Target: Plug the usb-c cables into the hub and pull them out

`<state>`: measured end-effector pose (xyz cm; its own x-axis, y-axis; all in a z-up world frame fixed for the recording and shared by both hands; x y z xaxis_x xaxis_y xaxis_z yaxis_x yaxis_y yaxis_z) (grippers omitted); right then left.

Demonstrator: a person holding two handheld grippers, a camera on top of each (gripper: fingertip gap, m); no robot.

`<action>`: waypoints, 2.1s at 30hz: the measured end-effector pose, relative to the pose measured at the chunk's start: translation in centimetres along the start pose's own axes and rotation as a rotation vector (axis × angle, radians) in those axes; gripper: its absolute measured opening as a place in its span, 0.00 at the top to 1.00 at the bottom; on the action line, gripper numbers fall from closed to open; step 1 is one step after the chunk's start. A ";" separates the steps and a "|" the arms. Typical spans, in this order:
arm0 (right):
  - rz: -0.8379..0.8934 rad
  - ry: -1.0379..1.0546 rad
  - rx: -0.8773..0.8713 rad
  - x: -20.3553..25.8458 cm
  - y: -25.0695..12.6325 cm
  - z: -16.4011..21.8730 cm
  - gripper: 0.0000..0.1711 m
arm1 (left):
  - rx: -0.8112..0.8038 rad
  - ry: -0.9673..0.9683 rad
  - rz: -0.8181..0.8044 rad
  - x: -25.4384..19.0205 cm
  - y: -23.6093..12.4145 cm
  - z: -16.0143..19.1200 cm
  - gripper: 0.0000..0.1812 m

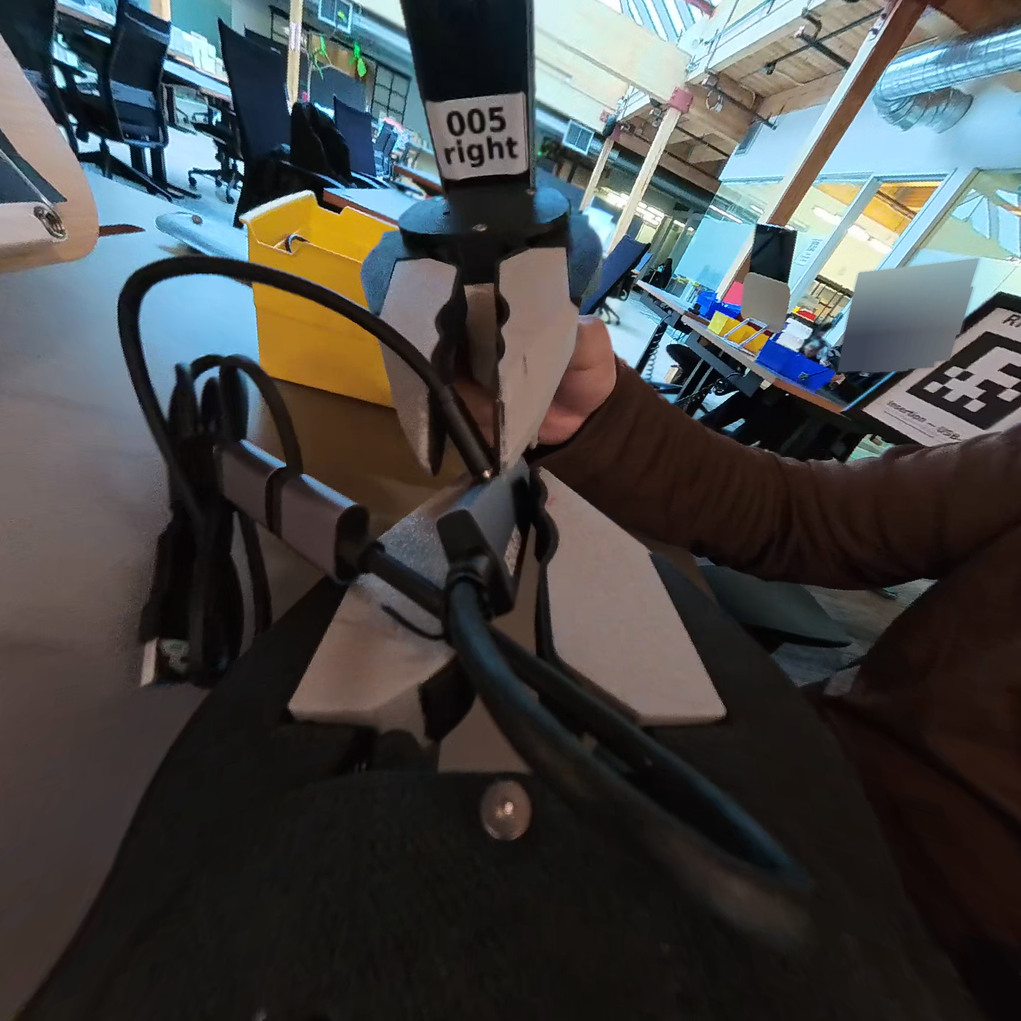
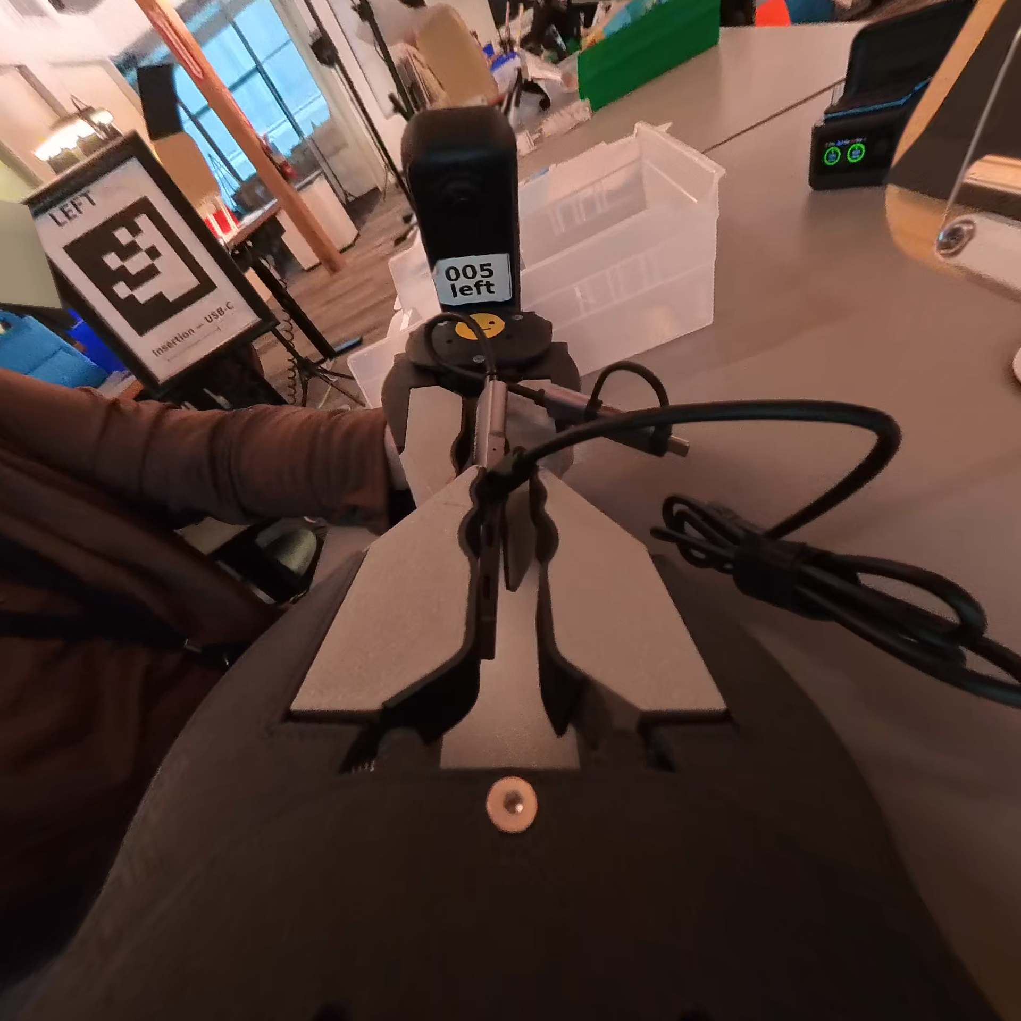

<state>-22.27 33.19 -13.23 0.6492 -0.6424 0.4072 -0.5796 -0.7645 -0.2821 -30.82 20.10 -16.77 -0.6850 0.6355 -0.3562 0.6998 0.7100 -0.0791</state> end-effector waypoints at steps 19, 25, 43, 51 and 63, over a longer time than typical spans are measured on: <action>0.075 -0.187 -0.048 2.9 -2.0 -0.4 0.95 | -0.083 0.107 -0.086 -2.0 -1.2 -1.3 0.96; 0.044 -0.157 -0.074 2.7 -2.0 -0.4 0.95 | -0.089 0.148 -0.134 -2.5 -1.4 -1.6 0.96; -0.015 0.006 -0.234 1.1 -0.8 0.0 0.97 | -0.196 0.020 -0.135 -1.3 -2.3 -1.6 0.96; 0.021 0.083 -0.386 0.9 0.2 -0.1 0.98 | -0.293 -0.109 -0.138 -0.9 -2.9 -1.8 0.96; 0.052 0.005 -0.865 2.3 -4.5 -2.6 0.99 | -0.327 -0.014 -0.133 -3.1 -3.5 -3.1 0.98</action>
<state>-19.41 35.30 -8.76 0.6104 -0.6736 0.4167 -0.7809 -0.4236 0.4590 -31.78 16.60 -12.45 -0.7616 0.5281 -0.3756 0.5009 0.8474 0.1760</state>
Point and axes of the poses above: each gripper's, where its closed fingertips meet, y out along the fingers, z out of its underside, x = y × z across the jaws, the point moved 10 cm from there along -y, back along the fingers, and after that the axes turned 2 degrees about x, right-handed, at the moved point
